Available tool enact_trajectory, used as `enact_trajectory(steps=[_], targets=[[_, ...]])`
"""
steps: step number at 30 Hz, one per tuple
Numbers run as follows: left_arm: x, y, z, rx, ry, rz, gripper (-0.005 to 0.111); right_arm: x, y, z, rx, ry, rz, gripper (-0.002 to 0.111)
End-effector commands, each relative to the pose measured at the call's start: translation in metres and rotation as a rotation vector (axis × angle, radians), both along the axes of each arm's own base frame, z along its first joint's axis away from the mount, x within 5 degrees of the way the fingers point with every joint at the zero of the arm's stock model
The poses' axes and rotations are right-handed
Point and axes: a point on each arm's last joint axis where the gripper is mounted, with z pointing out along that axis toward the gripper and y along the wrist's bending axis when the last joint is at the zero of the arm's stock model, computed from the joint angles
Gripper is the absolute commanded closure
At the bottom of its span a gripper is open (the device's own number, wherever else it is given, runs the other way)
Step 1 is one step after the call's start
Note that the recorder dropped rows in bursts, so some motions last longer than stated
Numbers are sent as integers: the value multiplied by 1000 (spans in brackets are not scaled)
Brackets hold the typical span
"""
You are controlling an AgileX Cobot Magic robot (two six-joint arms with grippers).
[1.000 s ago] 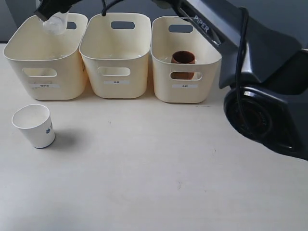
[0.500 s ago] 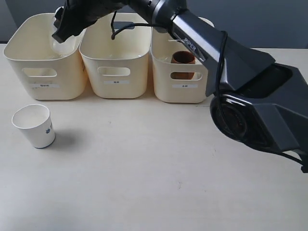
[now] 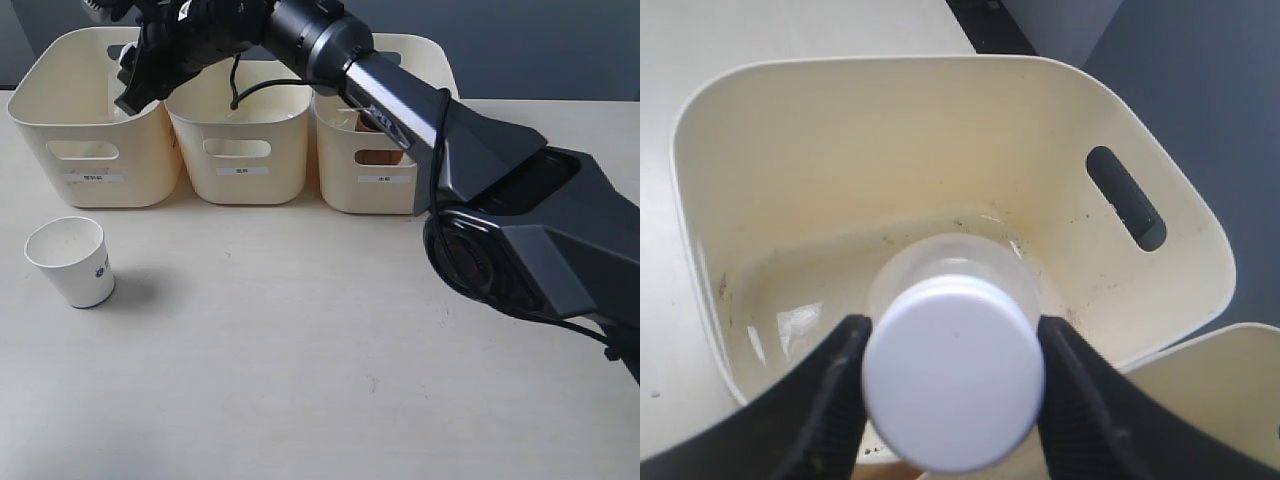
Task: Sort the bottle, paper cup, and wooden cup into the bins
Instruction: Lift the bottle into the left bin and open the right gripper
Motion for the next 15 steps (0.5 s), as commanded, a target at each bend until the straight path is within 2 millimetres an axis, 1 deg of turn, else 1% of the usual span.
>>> enact_trajectory(steps=[1, 3, 5, 15], targets=[[0, 0, -1, -4, 3, -3, 107, 3, -2, 7, 26, -21, -8, 90], [0, 0, -1, -4, 3, -3, 107, 3, -2, 7, 26, -20, -8, 85], [0, 0, -1, -4, 3, -3, 107, 3, -1, 6, 29, -24, -11, 83], [0, 0, -1, -4, 3, -3, 107, 3, -1, 7, 30, -38, -7, 83]])
